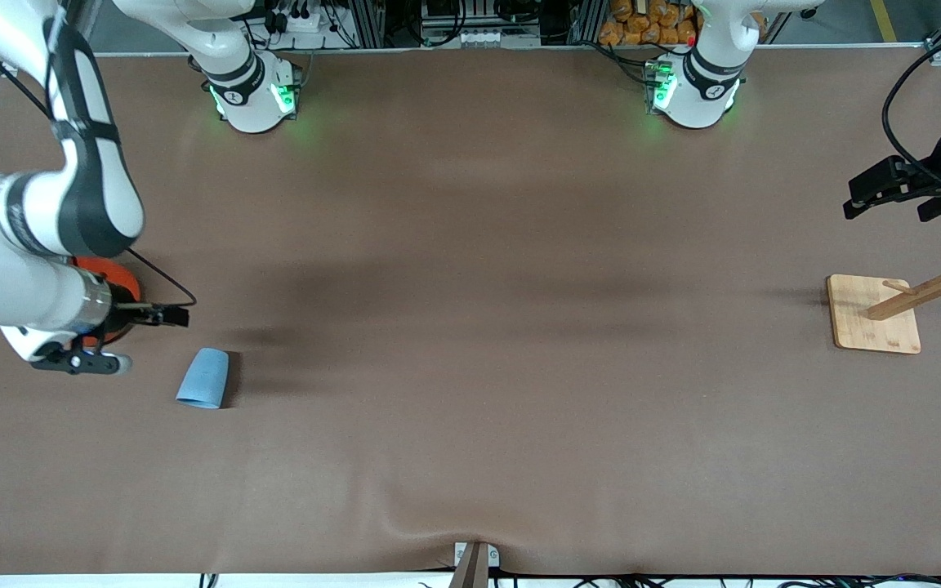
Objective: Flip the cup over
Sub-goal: 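Reach the right gripper down to the light blue cup and grasp it, then carry the blue cup toward the table middle and lay it on its side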
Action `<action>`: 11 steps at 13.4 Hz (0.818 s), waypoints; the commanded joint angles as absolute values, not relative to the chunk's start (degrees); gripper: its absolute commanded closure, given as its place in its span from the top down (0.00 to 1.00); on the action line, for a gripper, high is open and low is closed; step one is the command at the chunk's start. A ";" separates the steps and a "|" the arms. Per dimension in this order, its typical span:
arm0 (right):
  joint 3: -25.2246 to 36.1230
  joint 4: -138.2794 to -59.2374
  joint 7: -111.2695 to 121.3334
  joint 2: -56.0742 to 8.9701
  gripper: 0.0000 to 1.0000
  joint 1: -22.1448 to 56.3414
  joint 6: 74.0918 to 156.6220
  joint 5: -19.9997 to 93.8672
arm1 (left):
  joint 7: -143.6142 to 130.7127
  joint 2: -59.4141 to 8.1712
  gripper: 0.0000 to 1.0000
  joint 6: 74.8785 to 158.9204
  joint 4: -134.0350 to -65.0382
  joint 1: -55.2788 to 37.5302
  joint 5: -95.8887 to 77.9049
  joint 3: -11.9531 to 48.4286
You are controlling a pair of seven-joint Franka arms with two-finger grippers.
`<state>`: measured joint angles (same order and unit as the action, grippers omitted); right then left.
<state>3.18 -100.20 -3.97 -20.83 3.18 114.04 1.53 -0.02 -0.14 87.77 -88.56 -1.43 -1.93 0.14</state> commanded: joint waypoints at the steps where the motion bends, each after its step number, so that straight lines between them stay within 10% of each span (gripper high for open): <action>1: 3.43 -106.95 -4.92 -21.87 1.00 4.39 125.28 1.23 | -0.79 0.00 1.00 87.10 -88.07 -1.23 -1.49 0.44; 11: 3.52 -101.43 -2.91 -36.20 0.97 4.04 138.60 0.88 | -0.88 -0.70 1.00 87.10 -88.07 -1.58 -1.49 0.53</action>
